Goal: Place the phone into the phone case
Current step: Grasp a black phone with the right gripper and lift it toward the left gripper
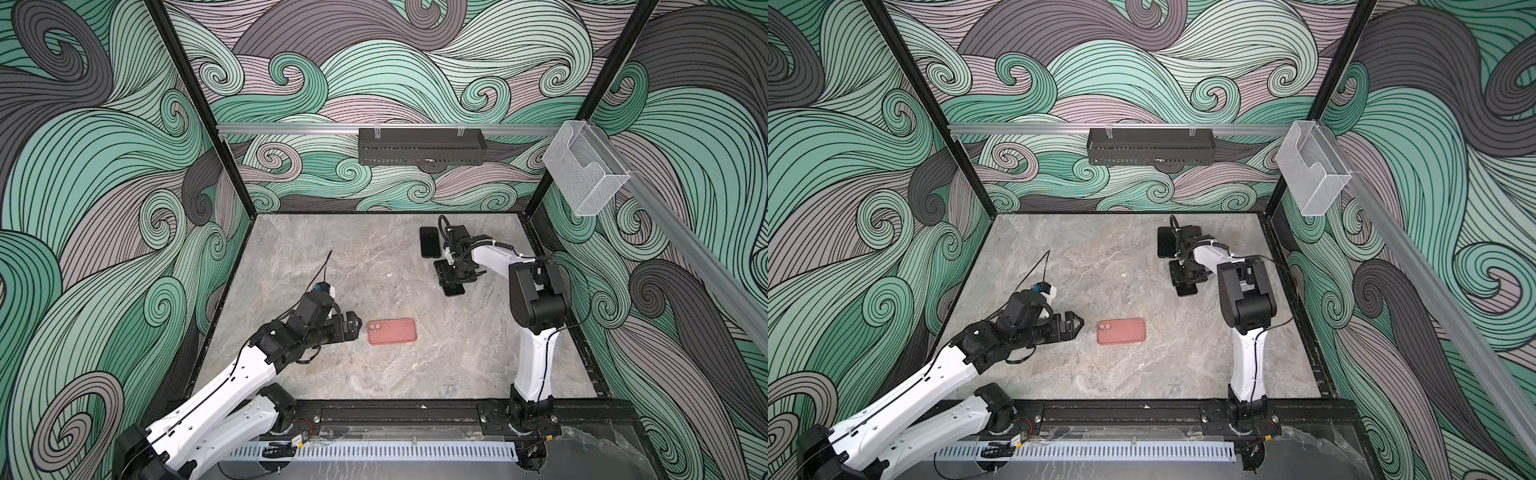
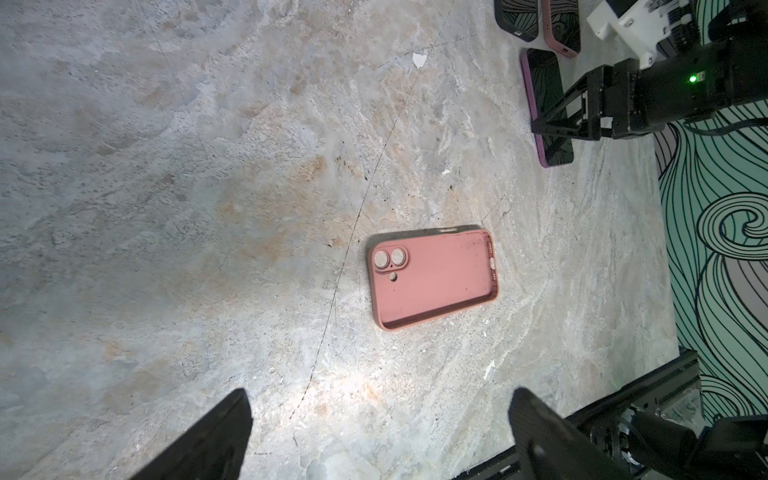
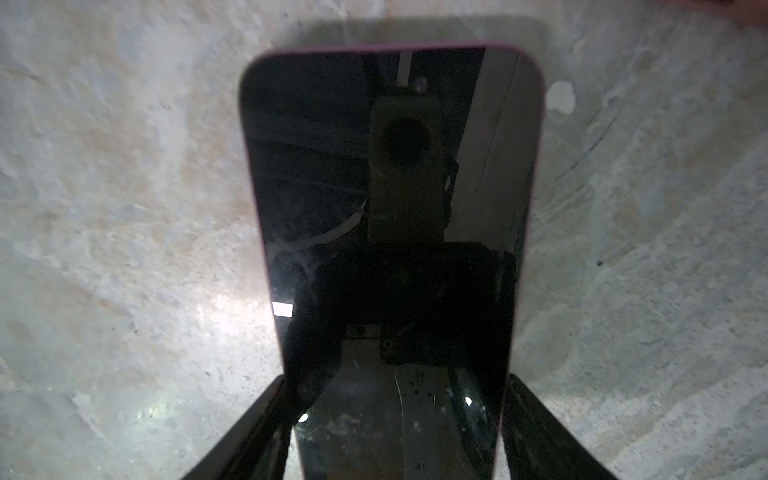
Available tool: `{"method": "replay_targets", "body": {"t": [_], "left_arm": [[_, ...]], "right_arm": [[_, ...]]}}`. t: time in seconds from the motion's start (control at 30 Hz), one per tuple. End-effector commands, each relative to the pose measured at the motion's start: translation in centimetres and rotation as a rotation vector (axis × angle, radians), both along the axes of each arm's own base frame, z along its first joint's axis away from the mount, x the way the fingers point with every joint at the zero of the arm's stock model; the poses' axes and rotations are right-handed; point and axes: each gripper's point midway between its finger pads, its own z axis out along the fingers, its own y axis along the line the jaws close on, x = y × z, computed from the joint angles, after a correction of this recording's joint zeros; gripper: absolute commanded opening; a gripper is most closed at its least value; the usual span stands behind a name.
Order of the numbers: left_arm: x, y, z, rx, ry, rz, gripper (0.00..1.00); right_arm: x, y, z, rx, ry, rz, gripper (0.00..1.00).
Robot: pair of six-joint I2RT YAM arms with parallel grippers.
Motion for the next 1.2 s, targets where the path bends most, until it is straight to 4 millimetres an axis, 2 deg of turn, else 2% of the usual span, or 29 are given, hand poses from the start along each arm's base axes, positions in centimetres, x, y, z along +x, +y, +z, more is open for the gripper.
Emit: {"method": "replay_targets", "body": {"t": [0.0, 0.27, 0.53, 0.73, 0.87, 1.0, 1.17], "left_arm": [[0.3, 0.5, 0.7, 0.015, -0.027, 0.011, 0.98], [0.6, 0.0, 0.3, -0.01, -0.032, 0.008, 0.98], [1.5, -0.4, 0.3, -0.024, -0.041, 0.029, 0.98], [2.4, -1.1, 0.6, -0.042, -0.032, 0.032, 0.95], [3.1, -2.6, 1.0, -0.122, -0.009, 0.002, 0.92], [3.9, -4.0, 1.8, -0.223, 0.007, -0.037, 0.88], [5.0, -4.8, 3.0, -0.297, -0.001, -0.073, 0.8]], "right_arm": [[-1.6, -0.1, -1.1, 0.009, 0.073, 0.004, 0.64], [-2.4, 0.6, 0.9, 0.067, 0.044, 0.01, 0.46], [-3.3, 2.3, 4.4, 0.155, -0.023, 0.032, 0.41], [-4.6, 4.7, 7.0, 0.232, -0.069, 0.096, 0.37], [-6.0, 6.6, 8.7, 0.286, -0.103, 0.168, 0.35], [-7.9, 9.0, 10.3, 0.351, -0.134, 0.251, 0.35], [-10.8, 11.9, 11.6, 0.437, -0.147, 0.364, 0.33]]}}
